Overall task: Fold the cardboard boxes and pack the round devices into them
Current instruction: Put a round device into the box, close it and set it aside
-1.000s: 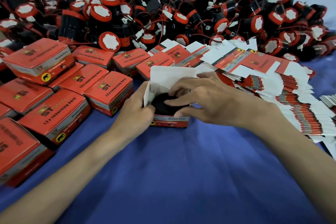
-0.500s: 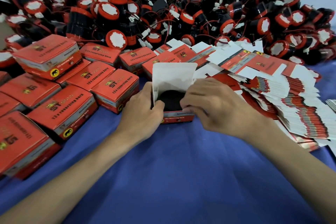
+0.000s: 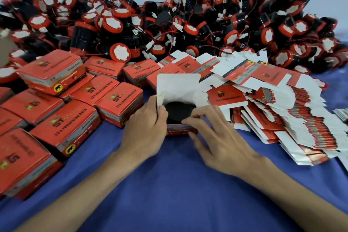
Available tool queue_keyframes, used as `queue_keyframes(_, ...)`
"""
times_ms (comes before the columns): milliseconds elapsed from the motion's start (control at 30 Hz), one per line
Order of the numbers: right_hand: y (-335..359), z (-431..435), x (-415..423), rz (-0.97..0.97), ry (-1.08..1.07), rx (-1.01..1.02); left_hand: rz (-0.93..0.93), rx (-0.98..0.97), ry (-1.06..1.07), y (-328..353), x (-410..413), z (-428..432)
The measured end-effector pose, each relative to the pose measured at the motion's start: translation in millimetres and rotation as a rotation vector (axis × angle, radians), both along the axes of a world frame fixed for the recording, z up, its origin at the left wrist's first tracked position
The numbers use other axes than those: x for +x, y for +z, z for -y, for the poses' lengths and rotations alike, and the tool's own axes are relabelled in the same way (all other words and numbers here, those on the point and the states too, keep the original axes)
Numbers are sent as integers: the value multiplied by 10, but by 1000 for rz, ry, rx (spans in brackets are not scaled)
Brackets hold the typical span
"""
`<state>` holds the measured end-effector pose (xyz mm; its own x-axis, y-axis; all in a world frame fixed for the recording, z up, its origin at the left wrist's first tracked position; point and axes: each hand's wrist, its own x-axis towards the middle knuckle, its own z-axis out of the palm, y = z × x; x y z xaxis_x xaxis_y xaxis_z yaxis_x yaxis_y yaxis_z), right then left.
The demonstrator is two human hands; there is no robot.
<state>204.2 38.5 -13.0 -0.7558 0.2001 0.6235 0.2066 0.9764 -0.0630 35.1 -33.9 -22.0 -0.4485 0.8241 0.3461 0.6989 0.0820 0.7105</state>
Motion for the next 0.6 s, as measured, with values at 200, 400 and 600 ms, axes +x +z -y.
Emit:
queue_keyframes(200,-29,-57,9,-318,22,-275,96,-11,0,26,-1,4)
queue_keyframes(400,-113,-34,-37,-92,94,-283,215,-27,37,94,9,-4)
queue_keyframes(600,-105,-35,-32,-73,78,-260,223,-12,10,116,28,13)
